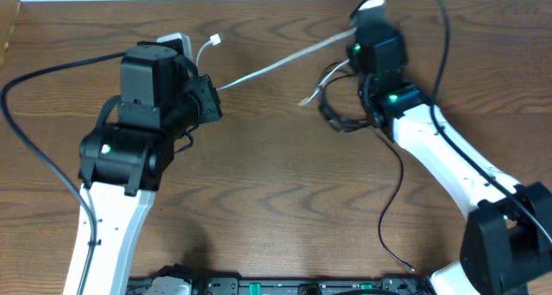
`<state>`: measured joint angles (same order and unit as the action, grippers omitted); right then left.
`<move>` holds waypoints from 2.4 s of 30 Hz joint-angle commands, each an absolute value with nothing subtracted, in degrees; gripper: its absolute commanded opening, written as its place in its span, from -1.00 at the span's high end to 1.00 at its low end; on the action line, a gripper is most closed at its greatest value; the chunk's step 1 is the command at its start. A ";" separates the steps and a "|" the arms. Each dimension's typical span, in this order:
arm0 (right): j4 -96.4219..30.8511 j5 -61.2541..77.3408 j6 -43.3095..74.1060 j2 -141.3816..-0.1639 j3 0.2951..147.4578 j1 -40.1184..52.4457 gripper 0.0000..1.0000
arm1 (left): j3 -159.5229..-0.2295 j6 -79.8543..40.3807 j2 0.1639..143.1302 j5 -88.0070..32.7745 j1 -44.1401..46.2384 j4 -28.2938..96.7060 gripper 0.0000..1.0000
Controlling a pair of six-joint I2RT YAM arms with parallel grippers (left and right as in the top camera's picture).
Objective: Untangle cables
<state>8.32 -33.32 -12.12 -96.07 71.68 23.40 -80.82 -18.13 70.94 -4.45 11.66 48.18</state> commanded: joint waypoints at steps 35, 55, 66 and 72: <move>42.13 -26.20 -14.61 -79.70 75.33 21.96 0.98 | -81.23 -17.17 74.59 -24.60 11.33 40.64 0.85; -24.08 -18.92 -7.16 -82.41 75.29 18.15 0.98 | -81.01 -17.17 80.01 -25.47 11.33 47.22 0.00; 3.53 -37.17 -4.49 -81.41 75.29 -0.43 0.98 | -80.95 -17.15 82.63 -24.82 11.33 50.96 0.00; 2.92 -36.91 1.76 -81.41 75.29 -11.40 0.98 | -80.95 -17.15 82.63 -24.80 11.33 50.94 0.00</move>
<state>4.45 -34.96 -3.40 -82.43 74.74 -7.31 -80.82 -17.74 82.52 -25.17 11.62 50.81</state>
